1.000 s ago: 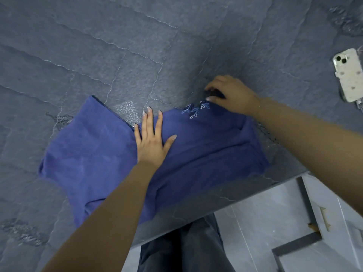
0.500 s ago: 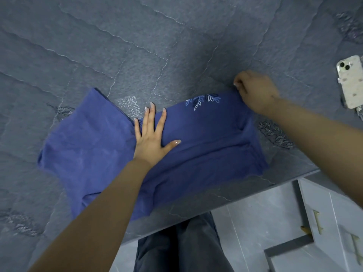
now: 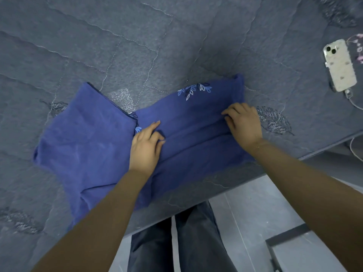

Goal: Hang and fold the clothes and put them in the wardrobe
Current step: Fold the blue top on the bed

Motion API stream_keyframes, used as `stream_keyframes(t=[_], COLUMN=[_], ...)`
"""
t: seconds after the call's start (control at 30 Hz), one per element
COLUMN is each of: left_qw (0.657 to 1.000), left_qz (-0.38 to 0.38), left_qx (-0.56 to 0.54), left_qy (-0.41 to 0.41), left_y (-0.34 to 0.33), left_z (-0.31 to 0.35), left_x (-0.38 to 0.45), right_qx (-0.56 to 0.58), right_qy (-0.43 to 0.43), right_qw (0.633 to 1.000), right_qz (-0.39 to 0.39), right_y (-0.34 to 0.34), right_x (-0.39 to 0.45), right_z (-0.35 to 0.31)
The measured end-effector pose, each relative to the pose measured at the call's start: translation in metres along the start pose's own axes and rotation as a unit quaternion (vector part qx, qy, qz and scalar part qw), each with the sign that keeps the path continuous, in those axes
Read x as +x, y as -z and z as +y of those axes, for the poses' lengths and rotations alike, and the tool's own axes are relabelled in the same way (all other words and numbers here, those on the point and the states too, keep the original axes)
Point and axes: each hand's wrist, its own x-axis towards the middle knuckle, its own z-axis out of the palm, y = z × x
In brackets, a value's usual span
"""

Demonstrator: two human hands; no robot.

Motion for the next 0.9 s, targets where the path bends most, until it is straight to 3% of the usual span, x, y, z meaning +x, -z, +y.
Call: stream_keyframes(t=[0.13, 0.23, 0.33, 0.47, 0.57, 0.77, 0.9], left_qw=[0.997, 0.992, 0.984, 0.969, 0.979, 0.996, 0.998], left_qz=[-0.029, -0.062, -0.121, -0.217, -0.178, -0.063, -0.043], left_qx=[-0.013, -0.011, 0.021, 0.071, 0.045, 0.028, 0.04], left_qy=[-0.067, -0.108, -0.133, -0.098, -0.083, -0.049, 0.03], left_y=[0.021, 0.034, 0.036, 0.025, 0.023, 0.017, 0.006], left_z=[0.002, 0.007, 0.006, -0.004, 0.0, 0.022, 0.017], left_x=[0.0, -0.015, -0.034, -0.051, -0.051, -0.011, 0.027], right_qx=[0.012, 0.021, 0.015, 0.038, 0.062, 0.071, 0.056], right_qy=[0.046, 0.071, 0.072, 0.016, -0.028, 0.012, -0.014], right_qw=[0.997, 0.996, 0.997, 0.995, 0.993, 0.997, 0.997], right_qz=[0.059, 0.055, 0.01, -0.09, -0.095, 0.002, -0.055], right_y=[0.02, 0.033, 0.029, 0.007, 0.004, 0.019, 0.021], right_x=[-0.022, -0.06, -0.099, -0.118, -0.107, -0.021, 0.043], right_z=[0.002, 0.002, -0.001, -0.008, -0.014, -0.011, 0.016])
